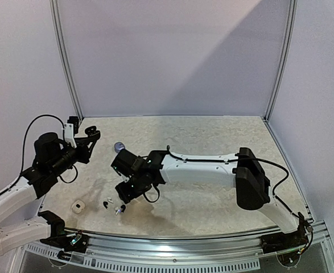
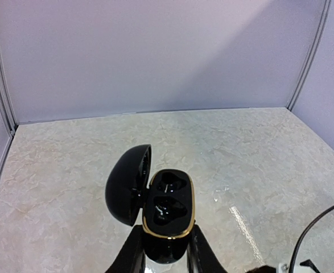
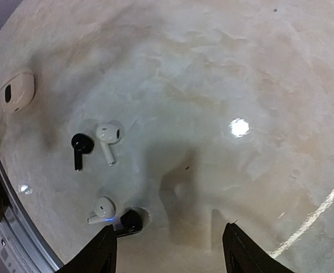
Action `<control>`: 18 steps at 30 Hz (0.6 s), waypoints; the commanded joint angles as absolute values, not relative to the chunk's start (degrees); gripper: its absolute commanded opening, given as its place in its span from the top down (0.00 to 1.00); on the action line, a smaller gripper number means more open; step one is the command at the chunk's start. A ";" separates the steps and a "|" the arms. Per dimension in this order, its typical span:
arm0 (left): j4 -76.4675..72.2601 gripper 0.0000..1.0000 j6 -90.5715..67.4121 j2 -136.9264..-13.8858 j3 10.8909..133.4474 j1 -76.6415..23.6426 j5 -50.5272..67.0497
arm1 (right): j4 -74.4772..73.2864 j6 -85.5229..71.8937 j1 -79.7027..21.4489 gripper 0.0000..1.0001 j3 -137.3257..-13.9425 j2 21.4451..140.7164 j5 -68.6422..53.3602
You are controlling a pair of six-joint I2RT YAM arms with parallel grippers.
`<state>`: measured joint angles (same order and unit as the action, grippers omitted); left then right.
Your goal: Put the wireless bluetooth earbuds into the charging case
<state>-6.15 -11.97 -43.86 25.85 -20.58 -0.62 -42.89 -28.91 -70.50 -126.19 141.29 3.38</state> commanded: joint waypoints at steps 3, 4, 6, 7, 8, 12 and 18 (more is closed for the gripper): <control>-8.43 1.00 -9.79 -42.13 24.50 -20.73 -0.47 | -41.33 -23.69 -72.46 0.40 -128.74 144.42 2.75; -8.44 1.00 -9.76 -41.96 24.40 -20.81 -0.44 | -41.17 -23.68 -72.48 0.42 -128.49 144.63 2.77; -8.39 1.00 -9.97 -41.76 24.25 -20.74 -0.44 | -40.69 -23.58 -72.60 0.46 -128.39 145.36 2.57; -8.35 1.00 -10.02 -41.67 24.25 -20.81 -0.44 | -40.36 -23.45 -72.76 0.49 -128.41 145.85 2.41; -8.28 1.00 -10.10 -41.58 24.30 -20.79 -0.44 | -40.01 -23.12 -72.83 0.50 -128.41 146.08 2.39; -8.26 1.00 -9.76 -41.31 24.19 -20.83 -0.44 | -38.83 -21.13 -73.19 0.53 -128.41 147.14 1.87; -8.76 1.00 -9.67 -41.55 23.99 -20.88 -0.44 | -38.78 -20.21 -73.46 0.59 -128.50 148.24 1.99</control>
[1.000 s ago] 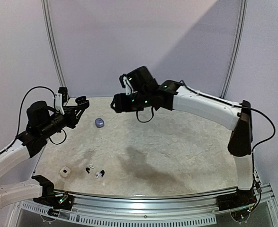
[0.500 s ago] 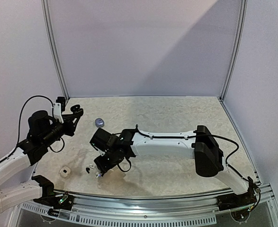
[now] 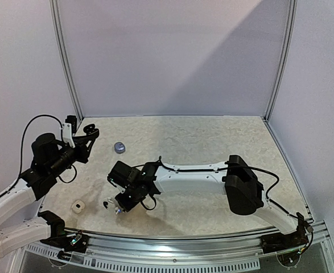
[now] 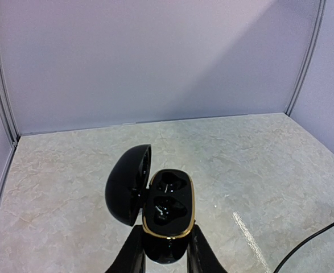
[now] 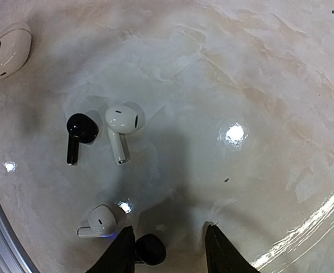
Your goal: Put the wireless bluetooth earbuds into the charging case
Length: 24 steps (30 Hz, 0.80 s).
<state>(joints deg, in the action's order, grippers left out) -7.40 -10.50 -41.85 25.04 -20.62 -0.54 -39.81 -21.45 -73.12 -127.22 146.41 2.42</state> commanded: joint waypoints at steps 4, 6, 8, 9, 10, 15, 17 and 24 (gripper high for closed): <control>-8.91 1.00 -9.53 -41.82 23.99 -20.83 0.78 | -39.60 -19.49 -73.72 0.65 -128.54 148.62 1.93; -8.88 1.00 -9.35 -41.84 23.97 -20.85 0.71 | -40.77 -18.95 -74.02 0.66 -128.58 148.56 1.89; -8.88 1.00 -9.24 -41.91 23.95 -20.83 0.64 | -42.43 -18.67 -74.36 0.66 -128.50 148.33 1.61; -8.88 1.00 -9.33 -41.92 23.99 -20.83 0.65 | -43.17 -18.15 -74.53 0.66 -128.50 148.21 1.33; -8.88 1.00 -9.32 -41.99 23.99 -20.87 0.76 | -43.86 -17.50 -74.75 0.65 -128.42 148.13 1.11; -8.96 1.00 -9.20 -42.01 23.90 -20.90 0.77 | -47.71 -14.42 -75.19 0.62 -128.33 147.79 2.60; -8.96 1.00 -9.16 -42.10 23.91 -20.88 0.82 | -49.01 -13.47 -75.20 0.63 -128.15 147.66 3.69; -8.95 1.00 -8.88 -42.26 23.91 -20.85 1.14 | -51.11 -11.13 -75.06 0.71 -125.10 146.50 6.23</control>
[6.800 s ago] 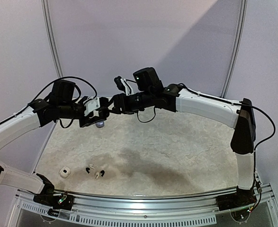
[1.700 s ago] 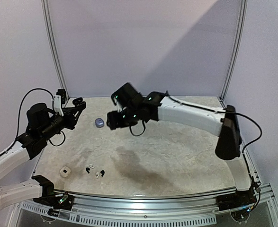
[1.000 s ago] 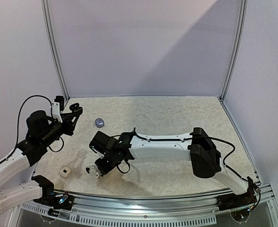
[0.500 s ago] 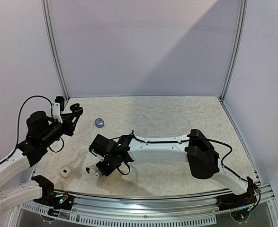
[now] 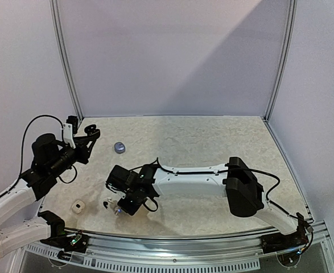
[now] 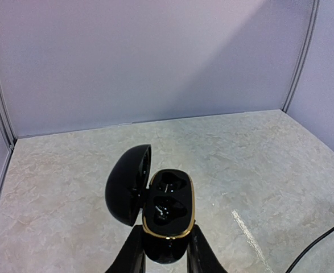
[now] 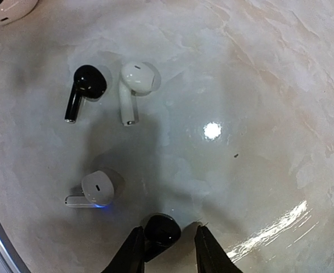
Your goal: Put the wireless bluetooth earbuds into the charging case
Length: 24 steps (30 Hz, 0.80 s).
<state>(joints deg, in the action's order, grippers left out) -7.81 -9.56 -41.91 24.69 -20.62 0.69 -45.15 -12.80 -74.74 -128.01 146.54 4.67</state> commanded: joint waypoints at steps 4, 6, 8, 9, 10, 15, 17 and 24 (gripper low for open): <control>-8.87 1.00 -8.80 -42.28 23.87 -20.83 1.29 | -47.61 -10.77 -74.62 0.76 -120.92 143.85 4.08; -8.79 1.00 -8.79 -42.28 23.91 -20.81 1.40 | -47.03 -10.39 -74.53 0.80 -120.59 143.46 3.12; -8.70 1.00 -8.66 -42.26 23.91 -20.83 1.48 | -47.27 -10.13 -74.39 0.83 -120.54 143.44 2.37; -8.62 1.00 -8.66 -42.27 23.91 -20.83 1.49 | -47.56 -10.27 -74.26 0.83 -120.46 143.37 2.43; -8.61 1.00 -8.66 -42.23 23.91 -20.83 1.49 | -47.99 -10.56 -74.10 0.85 -120.22 143.42 2.54; -8.70 1.00 -8.77 -42.28 23.86 -20.83 1.49 | -47.28 -13.33 -73.32 0.93 -115.97 141.29 4.07; -8.79 1.00 -8.76 -42.36 23.82 -20.88 1.60 | -46.35 -14.14 -73.13 0.95 -114.54 140.31 4.25; -8.70 1.00 -8.62 -42.29 23.82 -20.83 1.58 | -46.77 -16.00 -72.63 1.00 -112.04 139.18 5.67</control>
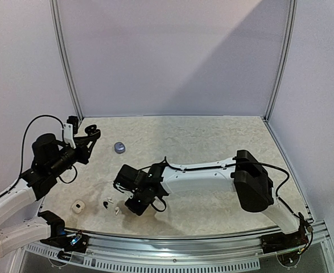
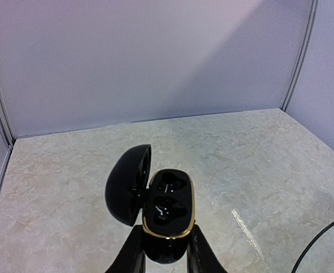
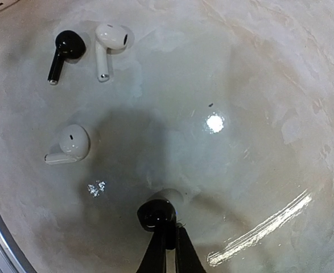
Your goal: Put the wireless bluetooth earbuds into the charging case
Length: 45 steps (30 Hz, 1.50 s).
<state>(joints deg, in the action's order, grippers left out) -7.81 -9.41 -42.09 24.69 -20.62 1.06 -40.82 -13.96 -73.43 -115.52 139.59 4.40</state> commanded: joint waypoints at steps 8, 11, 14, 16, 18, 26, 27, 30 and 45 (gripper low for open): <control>-8.78 1.00 -8.28 -42.27 23.80 -20.83 1.85 | -48.68 -22.47 -72.01 1.00 -100.08 132.58 10.37; -9.11 1.00 -8.18 -42.28 23.82 -20.83 3.17 | -48.61 -26.55 -71.95 1.00 -91.41 127.60 11.39; -9.95 1.00 -8.00 -42.32 23.68 -20.83 5.91 | -49.24 -32.05 -72.05 1.00 -82.47 123.37 11.65; -10.86 1.00 -8.15 -42.36 23.49 -20.84 8.72 | -49.69 -35.79 -72.02 1.00 -77.71 119.60 11.75; -12.05 1.00 -8.39 -42.41 23.25 -20.95 12.25 | -50.11 -38.79 -72.04 1.00 -73.49 116.39 11.56; -14.19 1.00 -8.91 -42.69 22.76 -21.27 17.53 | -49.55 -46.13 -72.00 0.96 -65.28 109.24 7.22; -14.23 1.00 -8.80 -42.71 22.76 -21.27 17.52 | -49.70 -45.88 -72.01 0.92 -65.82 109.30 6.49; -14.30 1.00 -8.54 -42.81 22.76 -21.27 17.65 | -51.67 -43.50 -72.01 0.80 -69.58 110.28 4.15; -14.93 1.00 -8.11 -42.76 22.59 -21.43 19.16 | -72.41 -21.58 -62.81 0.29 -93.83 115.69 -4.33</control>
<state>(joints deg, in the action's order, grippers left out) -13.06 -8.78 -42.50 23.46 -20.99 17.80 -65.67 -29.87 -65.76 -89.30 112.33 -1.61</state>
